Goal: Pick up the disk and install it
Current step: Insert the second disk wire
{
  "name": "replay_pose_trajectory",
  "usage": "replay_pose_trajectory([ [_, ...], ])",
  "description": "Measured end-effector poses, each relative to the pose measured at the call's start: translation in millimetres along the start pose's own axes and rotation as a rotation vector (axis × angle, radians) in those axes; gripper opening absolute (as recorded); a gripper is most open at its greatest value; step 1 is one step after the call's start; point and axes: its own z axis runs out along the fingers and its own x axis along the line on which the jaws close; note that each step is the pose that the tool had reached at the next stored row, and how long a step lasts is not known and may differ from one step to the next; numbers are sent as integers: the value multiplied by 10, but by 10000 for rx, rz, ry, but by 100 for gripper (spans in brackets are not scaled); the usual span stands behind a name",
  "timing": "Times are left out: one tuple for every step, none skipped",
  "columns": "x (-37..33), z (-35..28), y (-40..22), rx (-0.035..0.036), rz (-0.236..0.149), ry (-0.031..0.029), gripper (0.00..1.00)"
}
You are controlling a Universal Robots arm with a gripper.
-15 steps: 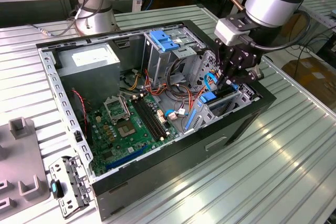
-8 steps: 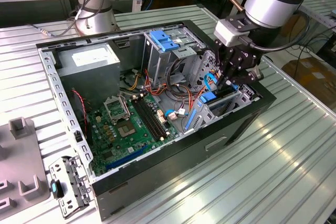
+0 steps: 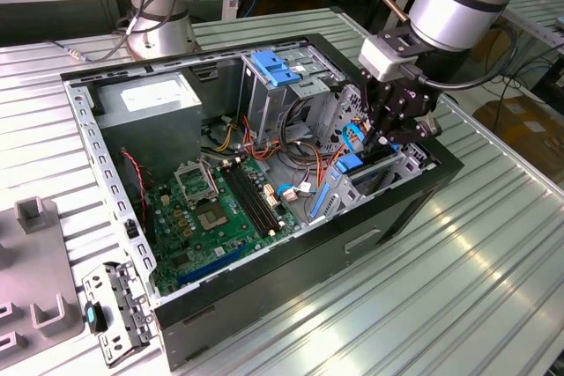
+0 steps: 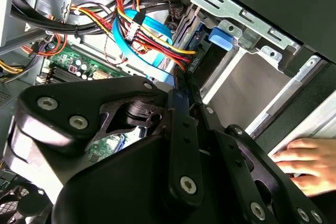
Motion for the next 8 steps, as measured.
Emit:
replay_pose_trajectory([
  [0, 1, 0, 0, 0, -1, 16],
  [0, 2, 0, 0, 0, -2, 16],
  [1, 3, 0, 0, 0, -2, 17],
  [0, 1, 0, 0, 0, -6, 17],
  [-1, -18, 0, 1, 0, -15, 24],
  [-2, -48, -1, 1, 0, -8, 24],
  [-5, -88, -2, 1, -1, 10, 24],
  [-8, -130, -2, 1, -1, 19, 24],
])
